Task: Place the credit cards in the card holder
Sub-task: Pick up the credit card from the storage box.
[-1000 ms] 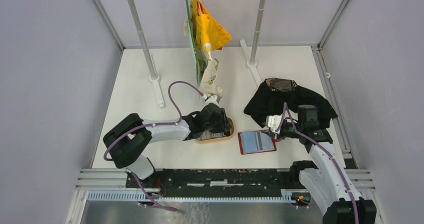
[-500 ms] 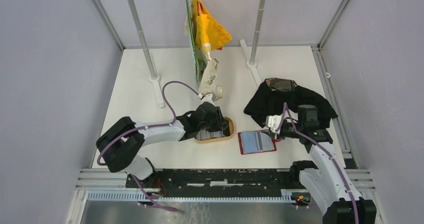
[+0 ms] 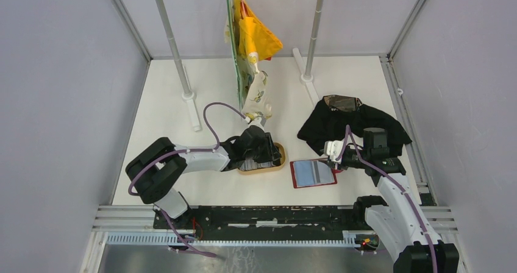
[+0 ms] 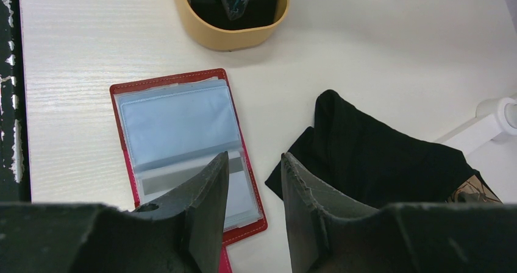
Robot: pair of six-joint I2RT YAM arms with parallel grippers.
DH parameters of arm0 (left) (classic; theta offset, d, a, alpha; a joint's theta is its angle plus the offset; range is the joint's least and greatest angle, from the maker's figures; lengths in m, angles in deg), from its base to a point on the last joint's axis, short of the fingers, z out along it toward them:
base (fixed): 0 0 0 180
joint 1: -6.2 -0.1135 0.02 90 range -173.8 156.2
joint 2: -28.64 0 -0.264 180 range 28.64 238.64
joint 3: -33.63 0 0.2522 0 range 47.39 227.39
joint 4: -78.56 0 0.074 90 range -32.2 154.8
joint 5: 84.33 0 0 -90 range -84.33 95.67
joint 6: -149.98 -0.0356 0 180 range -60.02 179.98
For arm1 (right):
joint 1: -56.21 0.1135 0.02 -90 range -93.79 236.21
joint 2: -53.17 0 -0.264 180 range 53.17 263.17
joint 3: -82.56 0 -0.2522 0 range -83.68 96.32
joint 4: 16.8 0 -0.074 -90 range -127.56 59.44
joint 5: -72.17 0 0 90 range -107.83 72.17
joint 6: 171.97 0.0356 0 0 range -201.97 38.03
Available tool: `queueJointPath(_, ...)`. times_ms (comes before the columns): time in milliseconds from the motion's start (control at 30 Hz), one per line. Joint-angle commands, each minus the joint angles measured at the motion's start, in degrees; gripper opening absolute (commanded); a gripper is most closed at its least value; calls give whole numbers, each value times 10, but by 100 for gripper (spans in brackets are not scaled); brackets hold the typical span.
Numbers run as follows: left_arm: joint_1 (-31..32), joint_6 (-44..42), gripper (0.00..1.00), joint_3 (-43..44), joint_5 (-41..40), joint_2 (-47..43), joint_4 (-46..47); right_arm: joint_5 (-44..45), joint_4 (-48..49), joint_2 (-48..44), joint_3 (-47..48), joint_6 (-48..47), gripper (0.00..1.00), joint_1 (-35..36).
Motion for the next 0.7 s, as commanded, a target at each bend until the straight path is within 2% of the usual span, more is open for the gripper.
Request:
queueJointPath(0,-8,26,39,-2,15,2,31,-17,0,-5,2,-5,43,-1)
queueJointPath(300,-40,71,35,-22,72,-14,45,-17,0,-5,2,-6,43,-2)
queueJointPath(433,-53,81,26,2,92,0,-6,-17,0,-6,2,-7,43,-1)
queueJointPath(667,-53,77,27,5,86,-17,-16,-15,0,-5,1,-8,43,-1)
